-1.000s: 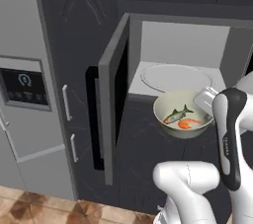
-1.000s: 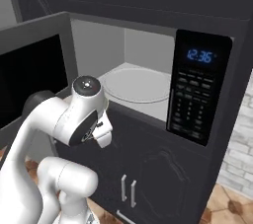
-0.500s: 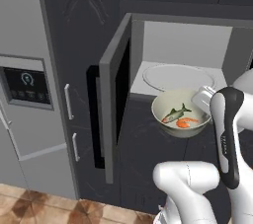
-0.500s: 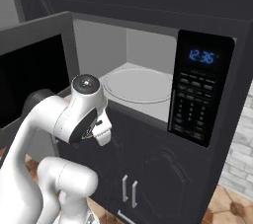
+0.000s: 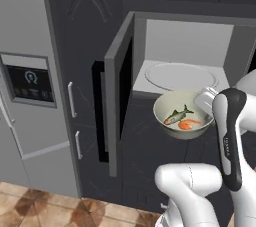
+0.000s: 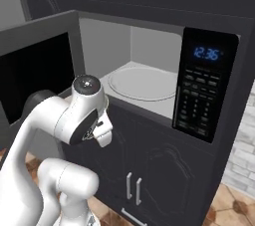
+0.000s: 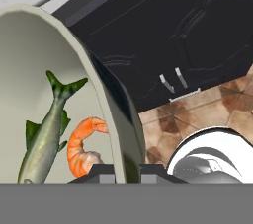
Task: Place the bowl containing the shrimp and fish in the microwave. Close the microwave door and press the start button to microwave the meal.
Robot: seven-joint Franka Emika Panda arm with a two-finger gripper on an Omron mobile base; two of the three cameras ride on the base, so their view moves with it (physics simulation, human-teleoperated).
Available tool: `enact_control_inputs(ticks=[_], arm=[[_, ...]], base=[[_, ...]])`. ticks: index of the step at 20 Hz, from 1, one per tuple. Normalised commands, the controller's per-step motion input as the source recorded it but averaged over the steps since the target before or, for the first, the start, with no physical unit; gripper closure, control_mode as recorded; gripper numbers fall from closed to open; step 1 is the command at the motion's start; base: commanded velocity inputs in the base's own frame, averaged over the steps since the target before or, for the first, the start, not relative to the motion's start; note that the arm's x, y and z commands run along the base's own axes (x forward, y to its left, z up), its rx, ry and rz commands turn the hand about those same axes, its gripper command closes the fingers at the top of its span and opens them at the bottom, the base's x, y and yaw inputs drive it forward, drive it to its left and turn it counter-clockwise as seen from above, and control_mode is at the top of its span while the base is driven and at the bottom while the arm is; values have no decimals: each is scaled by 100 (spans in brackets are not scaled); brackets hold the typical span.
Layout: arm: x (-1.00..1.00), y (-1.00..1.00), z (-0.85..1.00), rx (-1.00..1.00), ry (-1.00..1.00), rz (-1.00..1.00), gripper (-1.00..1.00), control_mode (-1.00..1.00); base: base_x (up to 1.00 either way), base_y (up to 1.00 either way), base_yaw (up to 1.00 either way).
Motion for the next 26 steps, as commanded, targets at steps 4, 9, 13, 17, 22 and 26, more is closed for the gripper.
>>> enact_control_inputs(ticks=[4, 9, 13, 17, 22, 26], arm=[[0, 0, 0, 0, 0, 0, 100, 100], [0, 0, 0, 0, 0, 0, 100, -100], [0, 0, 0, 0, 0, 0, 100, -100], [0, 0, 0, 0, -2, 0, 100, -100], [0, -4, 12, 4, -8, -9, 100, -100], [0, -4, 45, 3, -10, -23, 100, -100]], base=[[-16, 4, -1], [0, 0, 0], [0, 0, 0], [0, 0, 0], [0, 0, 0], [0, 0, 0]])
